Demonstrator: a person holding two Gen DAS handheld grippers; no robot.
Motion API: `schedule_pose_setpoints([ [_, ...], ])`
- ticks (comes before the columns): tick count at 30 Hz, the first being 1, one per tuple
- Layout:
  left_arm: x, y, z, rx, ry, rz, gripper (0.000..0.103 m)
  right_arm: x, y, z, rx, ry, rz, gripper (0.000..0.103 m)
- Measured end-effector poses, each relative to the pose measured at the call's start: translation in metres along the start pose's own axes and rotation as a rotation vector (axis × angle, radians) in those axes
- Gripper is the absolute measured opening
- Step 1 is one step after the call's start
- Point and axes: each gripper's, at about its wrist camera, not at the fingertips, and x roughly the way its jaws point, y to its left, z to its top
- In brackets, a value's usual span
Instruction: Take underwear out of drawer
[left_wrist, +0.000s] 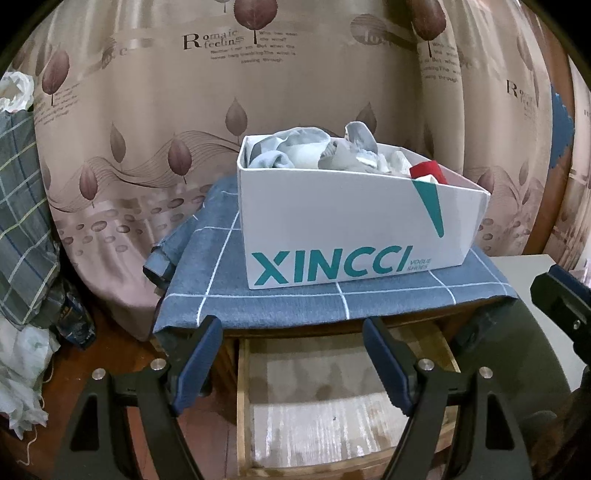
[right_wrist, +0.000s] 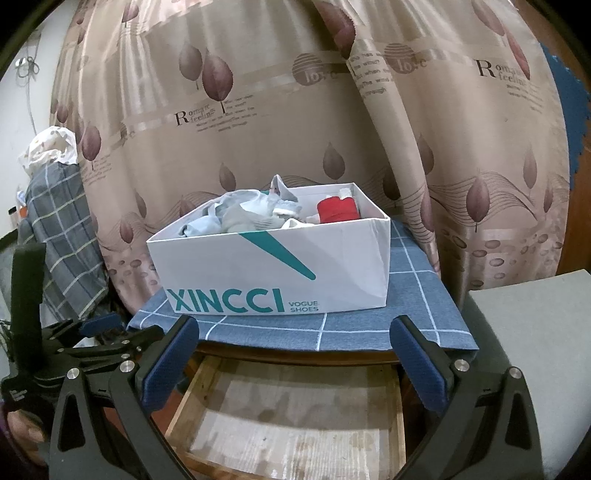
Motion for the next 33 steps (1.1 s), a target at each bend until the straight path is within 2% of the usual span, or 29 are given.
schedule_pose_setpoints([
  [13, 0.009, -0.004, -0.003, 0.010, 0.036, -0.001, 0.081, 0.001, 0.000, 0.002, -0.011, 0.004, 0.003, 0.103],
  [33, 0.012, -0.006, -0.005, 0.018, 0.049, -0.001, 0.081, 0.001, -0.001, 0.001, -0.012, 0.005, 0.004, 0.103],
])
